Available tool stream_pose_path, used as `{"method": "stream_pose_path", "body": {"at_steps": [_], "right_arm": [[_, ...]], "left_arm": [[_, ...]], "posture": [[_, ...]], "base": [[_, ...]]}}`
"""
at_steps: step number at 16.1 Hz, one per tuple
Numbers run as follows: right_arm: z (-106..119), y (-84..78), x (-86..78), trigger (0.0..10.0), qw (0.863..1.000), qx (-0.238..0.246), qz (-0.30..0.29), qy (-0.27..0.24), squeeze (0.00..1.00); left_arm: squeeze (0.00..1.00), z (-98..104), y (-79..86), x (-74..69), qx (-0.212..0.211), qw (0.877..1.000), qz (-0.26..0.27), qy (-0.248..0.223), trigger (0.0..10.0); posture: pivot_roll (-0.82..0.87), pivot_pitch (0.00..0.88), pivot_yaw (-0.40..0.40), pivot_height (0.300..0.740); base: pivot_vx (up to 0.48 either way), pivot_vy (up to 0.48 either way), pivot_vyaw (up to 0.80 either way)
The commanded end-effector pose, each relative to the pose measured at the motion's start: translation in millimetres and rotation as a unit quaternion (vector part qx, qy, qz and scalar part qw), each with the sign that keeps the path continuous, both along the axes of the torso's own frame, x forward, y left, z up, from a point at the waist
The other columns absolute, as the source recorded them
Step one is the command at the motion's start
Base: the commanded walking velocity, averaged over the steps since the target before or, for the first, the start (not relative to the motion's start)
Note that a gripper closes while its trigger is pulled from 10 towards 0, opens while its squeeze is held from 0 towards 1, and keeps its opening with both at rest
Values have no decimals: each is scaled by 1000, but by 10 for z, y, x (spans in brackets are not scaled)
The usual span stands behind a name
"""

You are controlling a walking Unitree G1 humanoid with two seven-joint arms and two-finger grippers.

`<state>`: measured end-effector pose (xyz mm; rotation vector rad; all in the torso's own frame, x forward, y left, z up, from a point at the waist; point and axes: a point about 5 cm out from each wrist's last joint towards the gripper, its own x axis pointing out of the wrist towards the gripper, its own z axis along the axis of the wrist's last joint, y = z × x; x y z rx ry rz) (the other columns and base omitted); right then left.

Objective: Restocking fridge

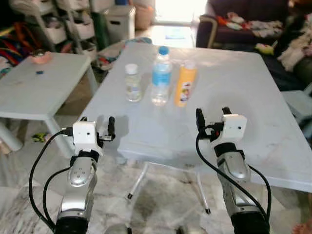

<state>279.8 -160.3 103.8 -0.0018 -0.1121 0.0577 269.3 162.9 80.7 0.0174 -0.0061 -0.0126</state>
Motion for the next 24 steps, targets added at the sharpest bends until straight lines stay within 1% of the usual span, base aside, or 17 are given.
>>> {"method": "stream_pose_path", "body": {"at_steps": [1,4,5,6,8,11,13,15,18,19,20,23,24], "right_arm": [[41,-52,25,10000,1000,-5,-3,-6,0],[105,-53,101,10000,1000,-3,4,-12,0],[140,-73,123,10000,1000,-13,5,-20,0],[148,-79,128,10000,1000,-13,5,-22,0],[166,-96,142,10000,1000,-9,0,-25,0],[155,-66,118,10000,1000,-9,-2,-25,0],[160,-98,115,10000,1000,-5,-15,-27,0],[186,-159,144,10000,999,-12,-27,-30,0],[231,-232,219,10000,999,-17,-35,-34,0],[269,-242,256,10000,998,-28,-33,-40,0],[326,-223,303,10000,997,-49,-19,-52,0],[419,-199,409,10000,997,-50,-3,-63,0],[451,-213,460,10000,996,-55,-2,-65,0]], "left_arm": [[0,53,-62,25,-4,1000,-14,-9,10000],[0,57,-45,12,-3,1000,-11,-7,10000],[0,51,-47,-8,1,1000,-12,-6,10000],[0,51,-48,-12,2,1000,-13,-6,10000],[0,57,-46,-17,4,1000,-16,-6,10000],[0,64,-52,-26,4,1000,-21,-6,10000],[0,70,-62,-24,3,1000,-25,-6,10000],[0,77,-63,-32,3,1000,-27,-5,10000],[0,87,-50,-50,3,1000,-30,-4,10000],[0,99,-32,-59,5,1000,-29,-4,10000],[0,105,-9,-72,9,1000,-29,-3,10000],[0,92,35,-118,17,999,-28,3,10000],[0,93,50,-131,18,1000,-25,5,10000]], "posture": [[-63,0,18,740],[-53,0,17,740],[-48,0,18,740],[-48,0,18,740],[-44,0,20,740],[-46,0,25,740],[-48,0,26,740],[-43,0,28,740],[-32,7,33,740],[-23,15,34,740],[-20,25,36,740],[-2,40,41,740],[5,38,43,740]], "base": [[0,0,0],[0,0,0],[0,0,0],[0,0,0],[0,0,797],[0,0,533],[0,0,0],[0,0,0],[0,0,0],[0,0,0],[0,0,0],[0,0,0],[0,0,0]]}}
